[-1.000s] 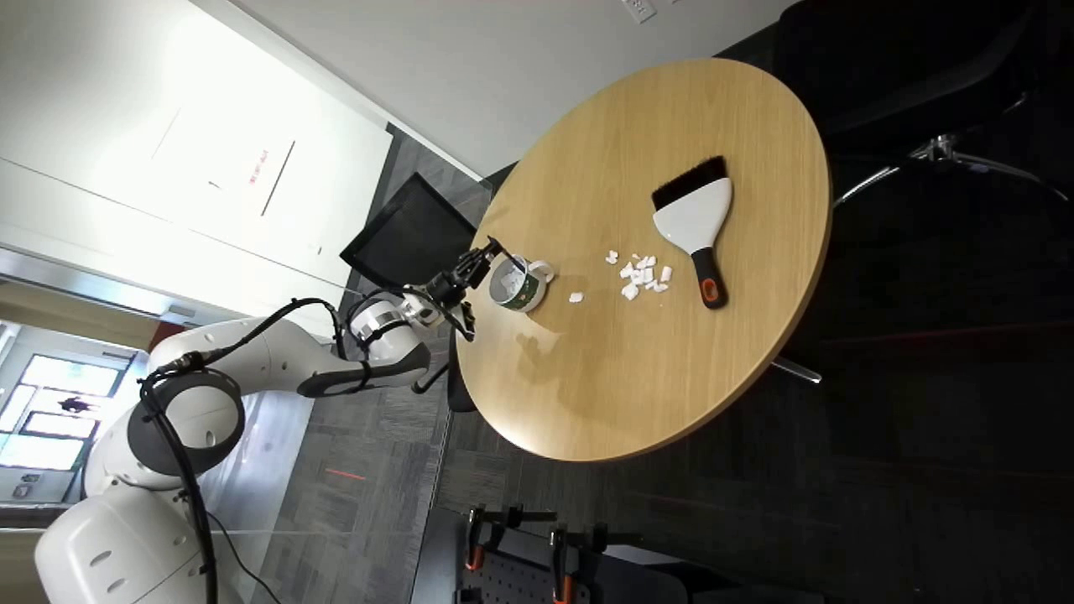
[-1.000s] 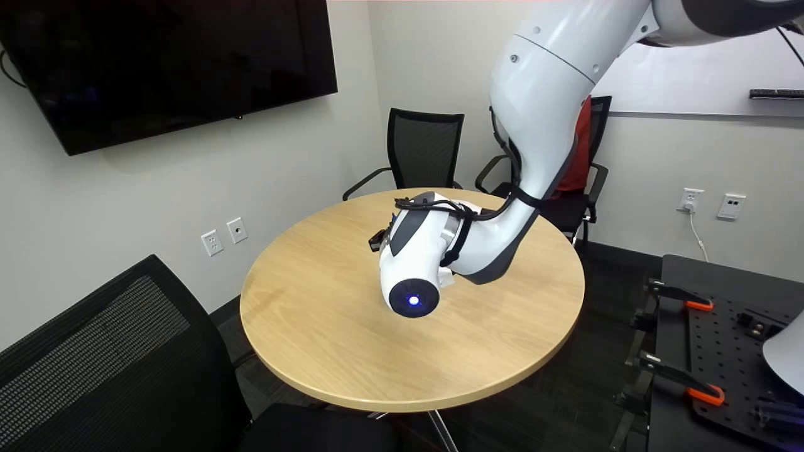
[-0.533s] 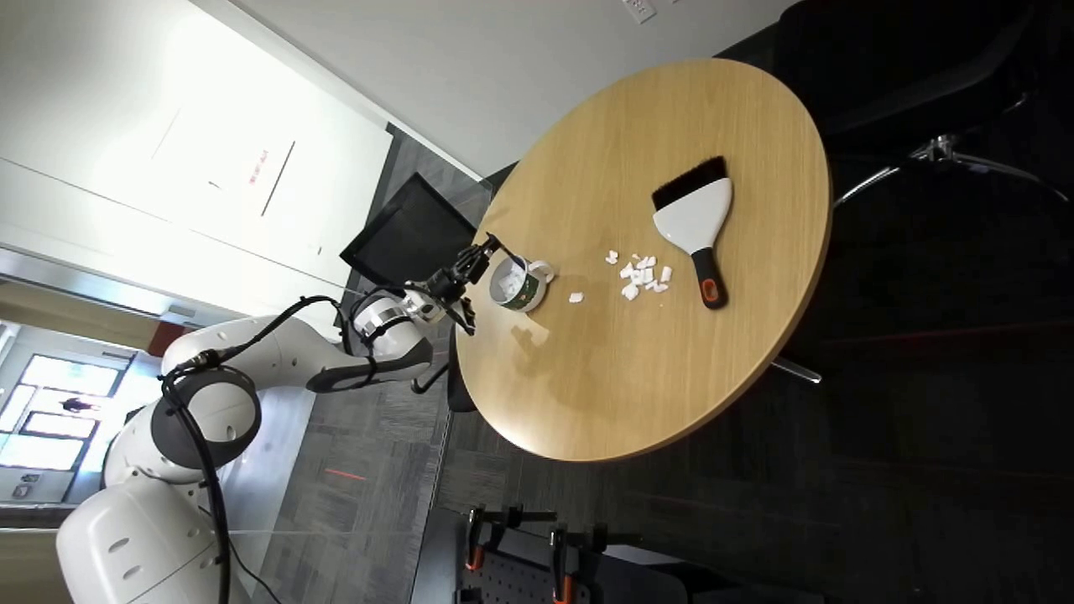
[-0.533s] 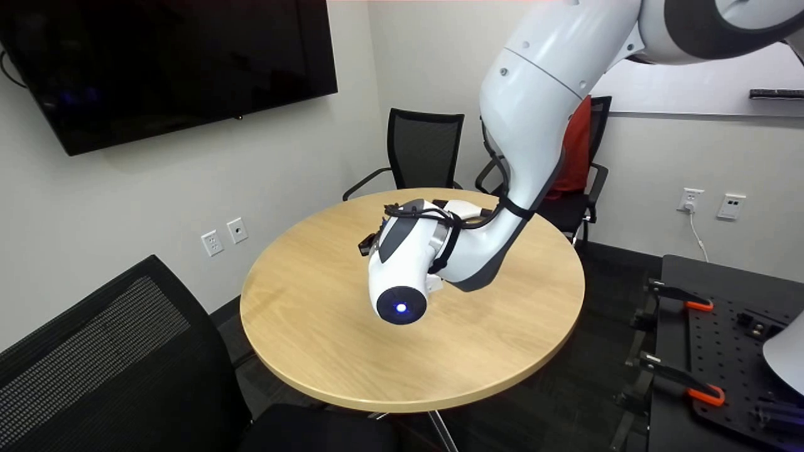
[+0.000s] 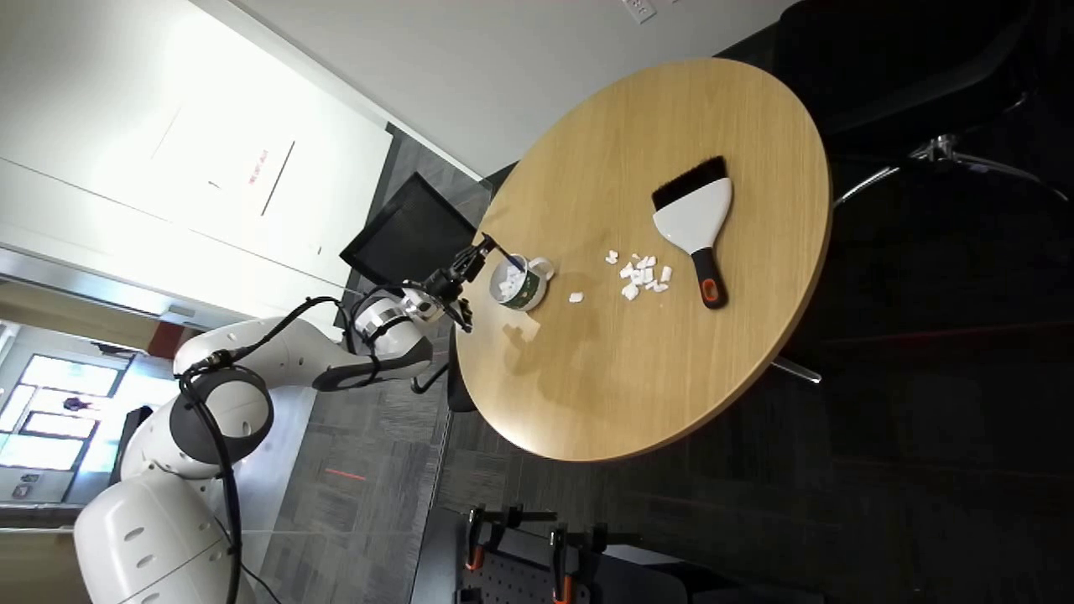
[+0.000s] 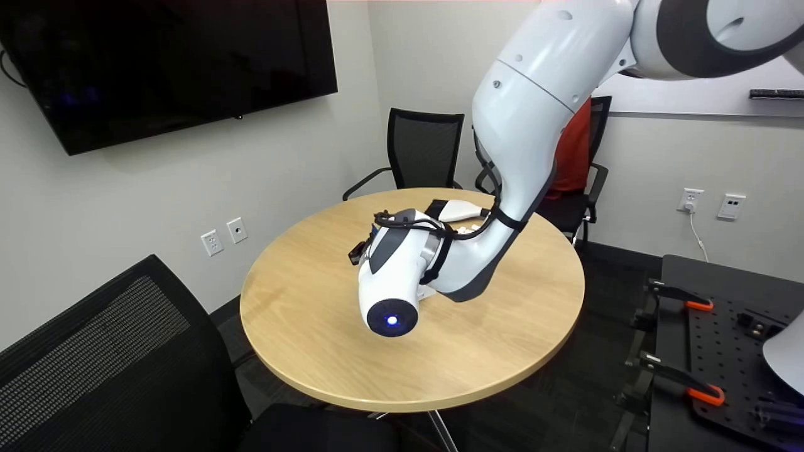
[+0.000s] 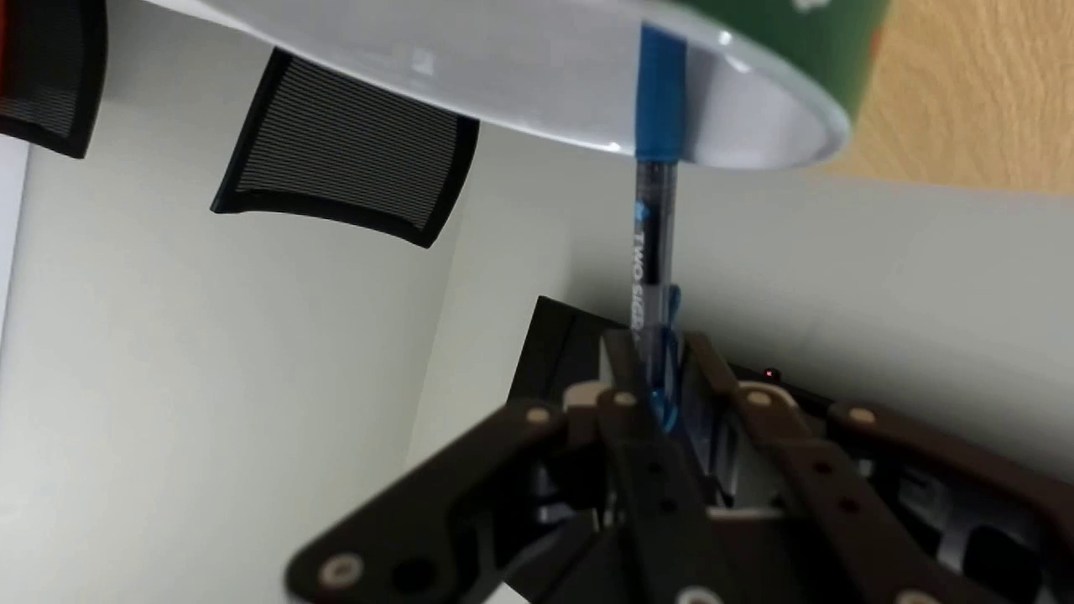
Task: Use the pen to stir the contents of the mug, pour the contents of the mug on the table, then sweep them
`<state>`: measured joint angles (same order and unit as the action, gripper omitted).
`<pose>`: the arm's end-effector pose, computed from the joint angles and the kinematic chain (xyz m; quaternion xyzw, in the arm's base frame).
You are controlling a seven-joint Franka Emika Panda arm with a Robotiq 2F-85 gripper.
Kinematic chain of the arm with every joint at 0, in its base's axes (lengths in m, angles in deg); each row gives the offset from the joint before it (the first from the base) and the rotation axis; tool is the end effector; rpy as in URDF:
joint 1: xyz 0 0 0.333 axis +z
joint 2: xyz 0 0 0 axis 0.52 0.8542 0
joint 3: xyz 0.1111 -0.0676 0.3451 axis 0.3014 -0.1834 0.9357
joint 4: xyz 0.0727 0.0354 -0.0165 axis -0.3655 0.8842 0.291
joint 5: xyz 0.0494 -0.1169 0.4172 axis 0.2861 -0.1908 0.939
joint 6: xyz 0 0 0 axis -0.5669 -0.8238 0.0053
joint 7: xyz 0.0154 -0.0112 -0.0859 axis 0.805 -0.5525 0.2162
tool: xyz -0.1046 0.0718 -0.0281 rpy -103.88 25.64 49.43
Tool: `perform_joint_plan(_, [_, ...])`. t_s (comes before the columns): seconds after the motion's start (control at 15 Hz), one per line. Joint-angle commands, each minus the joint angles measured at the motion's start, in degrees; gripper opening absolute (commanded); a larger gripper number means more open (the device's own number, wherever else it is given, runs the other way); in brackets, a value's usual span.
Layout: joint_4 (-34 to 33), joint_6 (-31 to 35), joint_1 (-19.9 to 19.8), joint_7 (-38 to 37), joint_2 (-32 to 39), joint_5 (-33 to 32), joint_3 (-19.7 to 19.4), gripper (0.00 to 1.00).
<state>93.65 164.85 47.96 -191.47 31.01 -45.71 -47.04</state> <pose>0.7211 0.2167 0.1062 0.7499 -0.2067 0.5415 0.3191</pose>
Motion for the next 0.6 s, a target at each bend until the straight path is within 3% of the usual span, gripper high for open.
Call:
perform_joint_plan(0.0, [-2.2, 0.7, 0.3, 3.0, 1.4, -1.1, 0.7, 0.04])
perform_joint_plan(0.53, [0.9, 1.2, 1.0, 5.4, -0.2, -1.3, 1.6, 0.04])
